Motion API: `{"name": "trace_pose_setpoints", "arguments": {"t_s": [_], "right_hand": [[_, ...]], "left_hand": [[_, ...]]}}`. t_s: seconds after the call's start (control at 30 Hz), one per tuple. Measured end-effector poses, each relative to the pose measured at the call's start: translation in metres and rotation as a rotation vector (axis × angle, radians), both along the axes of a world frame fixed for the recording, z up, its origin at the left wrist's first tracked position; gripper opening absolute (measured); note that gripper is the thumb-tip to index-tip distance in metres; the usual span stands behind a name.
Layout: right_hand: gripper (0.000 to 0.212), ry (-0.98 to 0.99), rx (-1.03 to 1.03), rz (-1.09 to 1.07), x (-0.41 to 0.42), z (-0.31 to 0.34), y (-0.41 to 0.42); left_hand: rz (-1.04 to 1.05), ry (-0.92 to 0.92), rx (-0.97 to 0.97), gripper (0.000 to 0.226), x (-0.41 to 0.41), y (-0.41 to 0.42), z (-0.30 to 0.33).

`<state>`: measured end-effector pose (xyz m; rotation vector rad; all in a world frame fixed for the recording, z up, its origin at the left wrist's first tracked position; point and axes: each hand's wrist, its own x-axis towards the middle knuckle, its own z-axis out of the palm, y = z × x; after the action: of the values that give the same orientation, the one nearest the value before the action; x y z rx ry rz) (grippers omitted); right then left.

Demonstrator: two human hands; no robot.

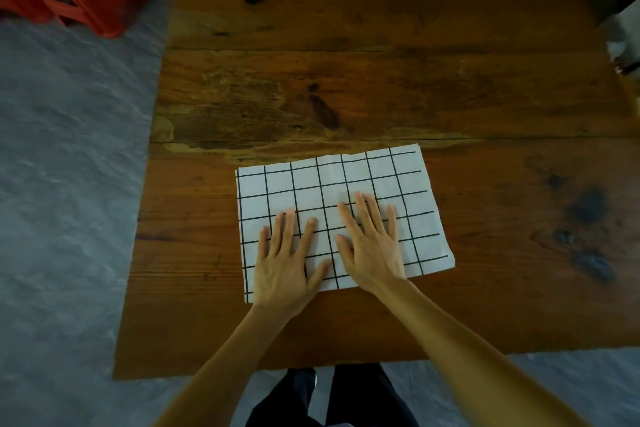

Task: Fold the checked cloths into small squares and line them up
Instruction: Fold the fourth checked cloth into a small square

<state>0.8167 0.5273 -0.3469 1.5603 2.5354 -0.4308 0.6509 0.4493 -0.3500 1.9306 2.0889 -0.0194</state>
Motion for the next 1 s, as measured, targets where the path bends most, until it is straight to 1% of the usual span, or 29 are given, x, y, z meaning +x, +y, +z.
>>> {"name": "trace_pose_setpoints", "arguments": {"t_s": [0.17,0.33,0.5,0.67,0.8,0.87,0.93,1.0], "right_hand": [[0.062,-0.037,-0.002,-0.006,-0.001,0.003,-0.002],[0.069,-0.024,0.001,-0.02,0.001,0.004,-0.002],[0.06,-0.003,-0.007,-0.102,0.022,0.004,-0.001],[0.061,-0.032,-0.009,-0.209,0.065,0.006,-0.001],[0.063,-0.033,-0.033,-0.22,0.065,0.009,0.0],[0.066,-0.03,-0.025,-0.196,0.054,0.017,0.001],[0.061,-0.007,0.005,-0.091,0.029,0.025,-0.001],[0.057,0.074,-0.031,0.019,-0.008,0.024,-0.006]], "left_hand": [[0.0,-0.006,0.029,0.071,0.0,0.004,0.004],[-0.073,-0.042,0.039,0.063,0.018,0.02,0.002],[-0.076,0.03,0.01,0.065,-0.002,0.011,-0.003],[-0.019,0.038,-0.011,0.067,-0.019,-0.003,0.003],[-0.016,0.039,-0.003,0.068,-0.019,-0.002,0.004],[-0.014,0.028,-0.001,0.068,-0.019,-0.002,0.004],[-0.012,0.019,0.003,0.068,-0.018,-0.003,0.004],[-0.011,0.032,0.0,0.069,-0.018,-0.003,0.004]]}}
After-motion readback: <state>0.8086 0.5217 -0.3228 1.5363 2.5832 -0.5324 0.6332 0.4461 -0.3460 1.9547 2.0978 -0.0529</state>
